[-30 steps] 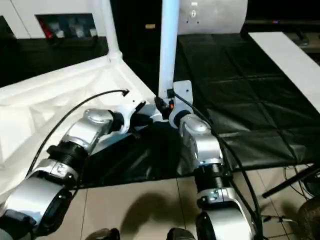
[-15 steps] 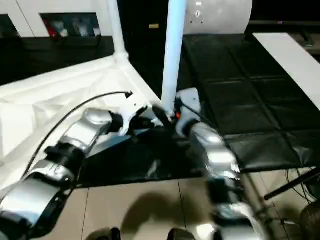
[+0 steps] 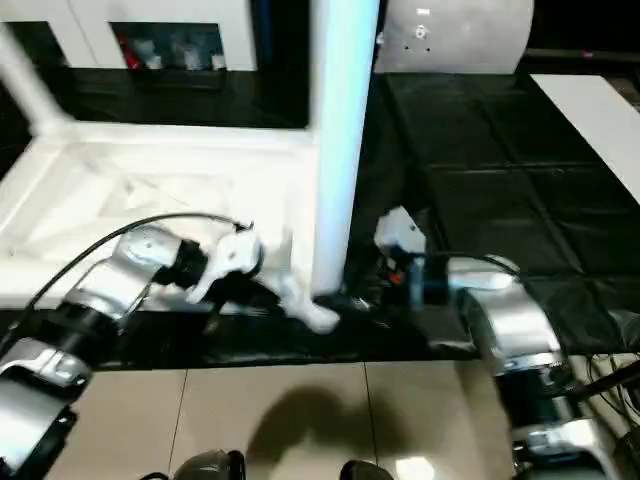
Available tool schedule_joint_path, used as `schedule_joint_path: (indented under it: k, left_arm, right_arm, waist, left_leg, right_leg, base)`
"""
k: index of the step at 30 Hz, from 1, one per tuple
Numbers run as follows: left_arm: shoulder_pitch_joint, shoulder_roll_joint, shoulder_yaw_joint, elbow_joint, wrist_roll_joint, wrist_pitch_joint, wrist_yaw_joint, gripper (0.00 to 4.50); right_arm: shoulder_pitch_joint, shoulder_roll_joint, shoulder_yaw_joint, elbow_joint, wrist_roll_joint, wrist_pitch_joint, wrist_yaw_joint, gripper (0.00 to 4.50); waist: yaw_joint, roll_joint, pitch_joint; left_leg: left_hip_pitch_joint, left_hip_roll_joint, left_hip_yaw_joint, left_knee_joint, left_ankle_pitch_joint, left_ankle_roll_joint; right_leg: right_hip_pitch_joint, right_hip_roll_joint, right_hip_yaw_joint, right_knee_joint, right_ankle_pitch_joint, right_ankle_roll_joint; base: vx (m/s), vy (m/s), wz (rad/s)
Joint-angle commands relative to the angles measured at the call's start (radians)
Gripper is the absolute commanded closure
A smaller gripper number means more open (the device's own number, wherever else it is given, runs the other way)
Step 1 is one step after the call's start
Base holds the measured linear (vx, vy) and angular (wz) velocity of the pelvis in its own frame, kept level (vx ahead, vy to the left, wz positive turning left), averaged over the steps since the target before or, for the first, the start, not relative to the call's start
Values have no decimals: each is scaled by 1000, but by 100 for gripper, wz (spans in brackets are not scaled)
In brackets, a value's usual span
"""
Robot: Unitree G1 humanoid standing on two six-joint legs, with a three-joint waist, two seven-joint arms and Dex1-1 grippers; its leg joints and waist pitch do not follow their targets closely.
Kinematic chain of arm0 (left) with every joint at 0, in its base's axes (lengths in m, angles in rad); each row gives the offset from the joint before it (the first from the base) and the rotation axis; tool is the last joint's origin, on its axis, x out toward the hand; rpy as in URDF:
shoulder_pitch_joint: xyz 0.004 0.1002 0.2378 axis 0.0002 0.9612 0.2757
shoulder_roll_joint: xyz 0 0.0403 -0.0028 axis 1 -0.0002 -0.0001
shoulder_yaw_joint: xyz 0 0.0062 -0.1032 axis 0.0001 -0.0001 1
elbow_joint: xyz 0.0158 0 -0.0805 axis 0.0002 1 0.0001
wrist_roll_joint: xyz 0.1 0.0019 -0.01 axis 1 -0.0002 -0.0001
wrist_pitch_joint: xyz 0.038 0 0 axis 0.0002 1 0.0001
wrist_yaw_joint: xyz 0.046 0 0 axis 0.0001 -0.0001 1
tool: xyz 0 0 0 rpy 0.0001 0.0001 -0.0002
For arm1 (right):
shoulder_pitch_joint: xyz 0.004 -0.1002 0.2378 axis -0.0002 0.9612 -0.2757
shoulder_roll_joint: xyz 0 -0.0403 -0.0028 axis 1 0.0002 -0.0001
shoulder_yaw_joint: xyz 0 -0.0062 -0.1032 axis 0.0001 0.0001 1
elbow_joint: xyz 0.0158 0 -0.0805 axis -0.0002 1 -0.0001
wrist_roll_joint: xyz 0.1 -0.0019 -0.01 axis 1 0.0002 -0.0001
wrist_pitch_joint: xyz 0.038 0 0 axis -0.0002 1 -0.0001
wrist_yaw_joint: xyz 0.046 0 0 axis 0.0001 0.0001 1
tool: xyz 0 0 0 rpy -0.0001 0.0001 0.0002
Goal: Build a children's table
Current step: Rotate leg to tighten
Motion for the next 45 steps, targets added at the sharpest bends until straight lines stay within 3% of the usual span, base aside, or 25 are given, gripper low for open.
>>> schedule_joint_path:
  k: [1,7,8,13,18,25,33,37,39,40,41,45]
  left_arm:
    - [4,5,-53,-23,-4,-36,-87,450]
    - [3,13,-60,-26,-6,-53,-117,450]
    - [5,14,-62,-30,-8,-56,-124,450]
    - [12,9,-71,-45,-12,-54,-134,450]
    - [14,9,-73,-49,-15,-55,-138,450]
    - [15,19,-74,-44,-11,-61,-143,450]
    - [25,7,-51,-57,-31,3,-109,450]
    - [18,-36,-14,-60,-30,100,14,450]
    - [8,-72,16,-50,-39,151,91,450]
    - [2,-95,32,-44,-45,175,134,450]
    - [-2,-112,43,-40,-49,192,165,450]
    - [-29,-192,80,-2,-45,255,318,450]
  right_arm:
    - [-17,-28,32,15,18,-13,89,48]
    - [-28,-35,55,22,18,-22,138,94]
    - [-31,-36,66,22,20,-23,154,121]
    - [-47,-25,95,39,15,-26,186,141]
    - [-59,-21,102,57,12,-32,199,199]
    - [-73,-7,119,77,13,-31,210,245]
    - [-43,1,121,28,42,30,201,259]
    - [-7,64,86,-21,42,92,28,259]
    - [12,106,71,-43,33,109,-67,259]
    - [21,135,64,-52,20,114,-128,259]
    - [27,157,59,-59,10,118,-173,259]
    - [34,264,45,-67,-44,148,-374,259]
  waist:
    - [-4,-8,-69]
    - [-2,-7,-70]
    - [0,-10,-71]
    - [1,-10,-71]
    - [3,-10,-68]
    - [5,-10,-69]
    - [4,-10,-69]
    - [3,-14,-66]
    - [-8,-14,-60]
    - [-11,-19,-58]
    - [-14,-17,-57]
    - [-38,-15,-59]
  left_leg:
    - [13,57,-13,-51,-79,144]
    - [15,58,-12,-51,-75,135]
    - [15,58,-12,-50,-68,137]
    - [13,58,-13,-50,-78,134]
    - [15,59,-13,-52,-106,114]
    - [13,57,-14,-51,-110,104]
    - [13,58,-13,-51,-94,111]
    - [12,58,-13,-53,-100,105]
    - [13,54,-16,-60,-162,61]
    - [12,53,-16,-60,-165,54]
    - [9,52,-19,-63,-178,41]
    - [8,47,-20,-64,-173,26]
  right_leg:
    - [58,-64,46,-44,28,-311]
    - [55,-63,47,-45,8,-308]
    - [56,-63,47,-43,15,-310]
    - [55,-63,47,-45,-13,-304]
    - [52,-64,49,-49,-65,-294]
    - [53,-63,49,-47,-65,-288]
    - [54,-62,48,-45,-41,-295]
    - [52,-62,48,-48,-65,-288]
    - [50,-65,49,-64,-204,-249]
    - [50,-65,50,-67,-225,-238]
    - [52,-68,50,-71,-277,-220]
    - [49,-63,50,-72,-266,-205]
  base:
    - [0,0,0]
    - [0,0,0]
    - [0,0,0]
    - [0,0,0]
    - [0,0,0]
    - [0,0,0]
    - [0,0,0]
    - [0,0,0]
    - [0,0,0]
    - [0,0,0]
    - [0,0,0]
    - [0,0,0]
